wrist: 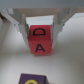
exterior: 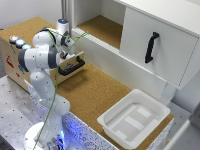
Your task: Put the pink block inside the left cabinet
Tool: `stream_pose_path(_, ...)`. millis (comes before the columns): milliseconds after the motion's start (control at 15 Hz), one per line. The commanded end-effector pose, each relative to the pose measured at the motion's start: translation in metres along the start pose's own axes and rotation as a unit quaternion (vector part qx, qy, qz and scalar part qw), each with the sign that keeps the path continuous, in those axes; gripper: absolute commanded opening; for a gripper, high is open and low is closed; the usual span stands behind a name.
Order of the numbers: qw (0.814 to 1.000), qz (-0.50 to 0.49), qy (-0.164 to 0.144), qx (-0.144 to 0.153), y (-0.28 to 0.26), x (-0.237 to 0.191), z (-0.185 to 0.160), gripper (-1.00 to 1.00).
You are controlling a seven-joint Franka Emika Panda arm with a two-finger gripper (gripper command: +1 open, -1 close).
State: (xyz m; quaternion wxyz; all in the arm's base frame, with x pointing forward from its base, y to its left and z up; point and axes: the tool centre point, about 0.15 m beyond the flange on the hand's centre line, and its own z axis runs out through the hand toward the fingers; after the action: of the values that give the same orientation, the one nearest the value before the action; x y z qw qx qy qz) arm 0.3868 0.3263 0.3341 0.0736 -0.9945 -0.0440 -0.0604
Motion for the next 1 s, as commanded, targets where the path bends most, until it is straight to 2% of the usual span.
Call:
stream_pose_path(0, 0.997, -0.031, 0.051, -0.053, -0.021, 0.005, -0.066, -1.00)
stream_pose_path(333, 0.990, -0.084, 0.088, -0.073, -0.043, 0.038, -0.105, -1.00)
stream_pose_path(467, 0.988, -0.074, 0.105, -0.085, -0.036, 0.060, -0.118, -1.00)
stream_pose_path(733, 0.989, -0.041, 0.115, -0.080, -0.010, 0.119, -0.136, -1.00)
stream_pose_path(933, 0.984, -0.038, 0.141, -0.098, -0.001, 0.156, -0.165, -1.00)
